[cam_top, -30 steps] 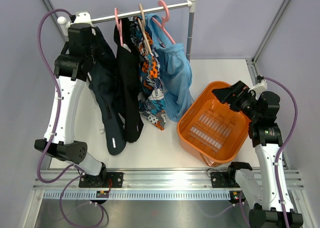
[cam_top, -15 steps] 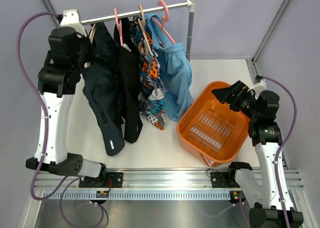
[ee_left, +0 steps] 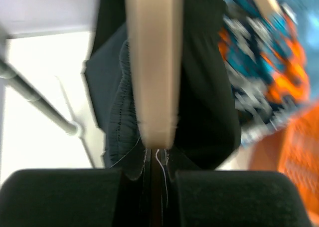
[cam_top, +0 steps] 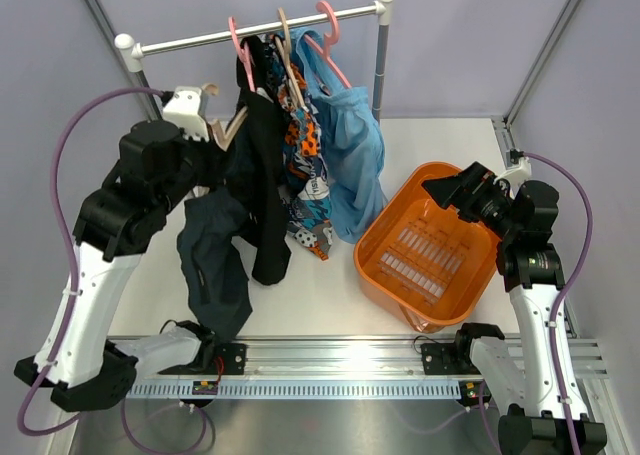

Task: Remove the shorts from the hanger

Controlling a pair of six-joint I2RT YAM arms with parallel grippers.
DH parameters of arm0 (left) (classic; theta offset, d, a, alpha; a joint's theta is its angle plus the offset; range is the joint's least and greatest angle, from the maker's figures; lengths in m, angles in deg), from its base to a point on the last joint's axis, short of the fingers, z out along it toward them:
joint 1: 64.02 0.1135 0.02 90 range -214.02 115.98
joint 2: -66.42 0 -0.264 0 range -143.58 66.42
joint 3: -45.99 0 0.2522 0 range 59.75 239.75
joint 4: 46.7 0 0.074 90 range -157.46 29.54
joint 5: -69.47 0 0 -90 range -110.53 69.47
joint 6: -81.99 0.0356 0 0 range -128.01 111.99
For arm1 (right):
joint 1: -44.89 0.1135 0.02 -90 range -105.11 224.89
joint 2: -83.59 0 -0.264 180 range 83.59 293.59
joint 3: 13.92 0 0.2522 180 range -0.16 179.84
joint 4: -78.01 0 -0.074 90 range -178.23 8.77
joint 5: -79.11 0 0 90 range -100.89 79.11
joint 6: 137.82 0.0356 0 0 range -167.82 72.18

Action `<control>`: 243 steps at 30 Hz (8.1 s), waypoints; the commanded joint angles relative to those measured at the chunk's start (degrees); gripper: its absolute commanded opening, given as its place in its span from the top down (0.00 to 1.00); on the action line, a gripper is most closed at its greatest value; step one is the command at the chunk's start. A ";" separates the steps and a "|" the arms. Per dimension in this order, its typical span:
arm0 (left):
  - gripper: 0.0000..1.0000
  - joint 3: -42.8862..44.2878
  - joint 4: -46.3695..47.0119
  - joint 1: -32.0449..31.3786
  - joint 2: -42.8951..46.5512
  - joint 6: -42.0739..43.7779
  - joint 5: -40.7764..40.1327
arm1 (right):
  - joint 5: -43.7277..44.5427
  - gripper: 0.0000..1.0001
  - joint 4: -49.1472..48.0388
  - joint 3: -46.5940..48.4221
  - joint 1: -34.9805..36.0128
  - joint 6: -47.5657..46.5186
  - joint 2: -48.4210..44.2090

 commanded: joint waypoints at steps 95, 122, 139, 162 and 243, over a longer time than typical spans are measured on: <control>1.00 3.57 1.59 -23.97 -3.78 10.17 18.43 | 43.75 1.00 15.59 29.73 39.01 -8.13 20.52; 1.00 -3.55 6.76 -23.88 16.43 11.40 14.13 | 44.41 1.00 19.29 36.95 34.97 -9.71 26.59; 1.00 -14.28 37.62 -23.88 14.15 4.72 1.74 | 49.30 1.00 20.52 44.06 66.34 -12.34 28.09; 1.00 -15.07 27.87 -23.88 17.66 6.65 -12.16 | 86.30 1.00 -1.08 68.52 66.87 -54.25 15.43; 1.00 30.72 2.37 21.03 -25.67 3.49 12.10 | 77.43 0.21 23.33 21.30 63.00 -8.30 5.50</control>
